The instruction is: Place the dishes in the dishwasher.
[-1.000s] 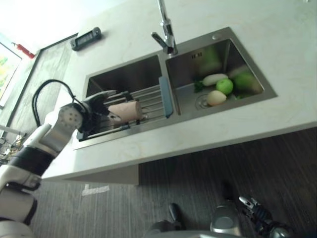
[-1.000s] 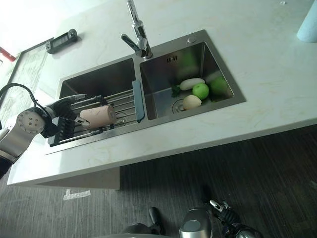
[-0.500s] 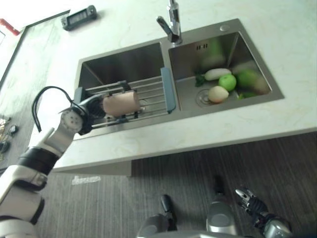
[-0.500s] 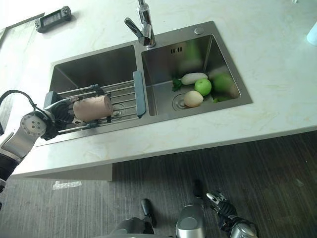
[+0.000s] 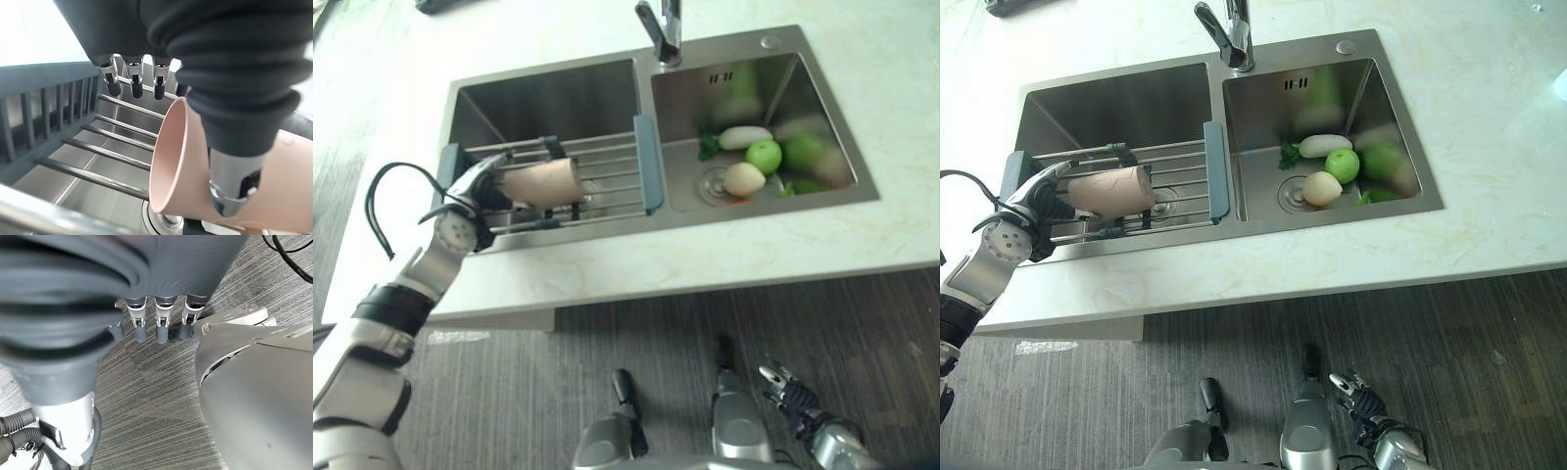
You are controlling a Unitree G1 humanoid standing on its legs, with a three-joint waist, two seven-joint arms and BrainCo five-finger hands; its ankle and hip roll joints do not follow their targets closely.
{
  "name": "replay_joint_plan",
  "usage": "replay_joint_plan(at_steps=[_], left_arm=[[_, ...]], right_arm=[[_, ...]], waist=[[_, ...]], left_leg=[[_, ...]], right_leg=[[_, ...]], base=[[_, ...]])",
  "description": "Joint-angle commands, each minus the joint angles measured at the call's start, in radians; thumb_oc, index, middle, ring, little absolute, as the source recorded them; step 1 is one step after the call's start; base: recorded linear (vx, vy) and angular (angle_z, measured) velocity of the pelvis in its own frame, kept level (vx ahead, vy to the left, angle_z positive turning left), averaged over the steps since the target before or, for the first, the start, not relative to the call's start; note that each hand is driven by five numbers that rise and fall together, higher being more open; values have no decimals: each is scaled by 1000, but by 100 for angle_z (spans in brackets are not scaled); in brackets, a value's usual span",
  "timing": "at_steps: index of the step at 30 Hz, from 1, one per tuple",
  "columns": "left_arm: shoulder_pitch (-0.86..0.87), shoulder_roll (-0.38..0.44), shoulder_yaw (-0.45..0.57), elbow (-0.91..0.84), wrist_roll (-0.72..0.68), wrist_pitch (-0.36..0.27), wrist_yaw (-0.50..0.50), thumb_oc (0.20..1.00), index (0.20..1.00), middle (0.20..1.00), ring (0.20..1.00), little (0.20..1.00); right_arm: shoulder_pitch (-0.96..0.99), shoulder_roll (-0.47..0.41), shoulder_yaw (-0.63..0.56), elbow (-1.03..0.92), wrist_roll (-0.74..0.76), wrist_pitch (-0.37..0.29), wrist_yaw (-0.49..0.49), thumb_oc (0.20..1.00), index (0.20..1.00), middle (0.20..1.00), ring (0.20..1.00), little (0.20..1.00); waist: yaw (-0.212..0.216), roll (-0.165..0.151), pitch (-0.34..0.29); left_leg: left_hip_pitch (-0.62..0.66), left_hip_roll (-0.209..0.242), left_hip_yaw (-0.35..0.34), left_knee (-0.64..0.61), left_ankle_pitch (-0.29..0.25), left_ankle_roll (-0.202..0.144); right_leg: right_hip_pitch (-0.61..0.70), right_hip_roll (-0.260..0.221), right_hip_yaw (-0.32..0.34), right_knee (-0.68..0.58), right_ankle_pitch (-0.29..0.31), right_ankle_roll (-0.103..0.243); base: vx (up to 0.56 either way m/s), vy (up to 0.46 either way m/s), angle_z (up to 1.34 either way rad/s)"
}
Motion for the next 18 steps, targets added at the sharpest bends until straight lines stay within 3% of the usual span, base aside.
replay_joint_plan(at_steps=[1, 6, 9, 13, 18], left_arm=[[-131, 48, 6, 37, 82, -25, 51, 1000, 1000, 1000, 1000, 1000], [-148, 69, -4, 14, 93, -35, 86, 1000, 1000, 1000, 1000, 1000], [-163, 65, -26, 2, 144, -50, 37, 1000, 1000, 1000, 1000, 1000], [-181, 69, -50, -15, 161, -17, -2, 1000, 1000, 1000, 1000, 1000], [-202, 80, -80, -3, 205, -40, -25, 1000, 1000, 1000, 1000, 1000]], right_arm=[[-26, 17, 17, -36, 47, -19, -6, 1000, 1000, 1000, 1000, 1000], [-24, 19, 11, -36, 49, -23, -3, 1000, 1000, 1000, 1000, 1000], [-36, 19, 8, -22, 50, -27, 1, 1000, 1000, 1000, 1000, 1000], [-43, 15, 6, -27, 51, -18, -1, 1000, 1000, 1000, 1000, 1000], [-46, 12, 3, -23, 51, -19, 3, 1000, 1000, 1000, 1000, 1000]], waist=[[4, -20, 0], [2, -19, 10], [-1, -17, 7], [-5, -14, 9], [-12, -11, 10]], left_leg=[[-61, 24, -49, 47, -57, -23], [-64, 21, -45, 43, -58, -26], [-63, 23, -39, 39, -57, -28], [-62, 24, -31, 37, -55, -31], [-62, 25, -23, 34, -54, -33]], right_leg=[[6, -60, 62, 69, -124, 92], [0, -63, 61, 64, -119, 93], [-3, -65, 59, 59, -114, 95], [-4, -67, 56, 53, -110, 96], [-7, -68, 57, 48, -104, 99]], base=[[-51, 0, -2], [-39, -2, -2], [-39, -16, 0], [-38, -10, -1], [0, 0, 0]])
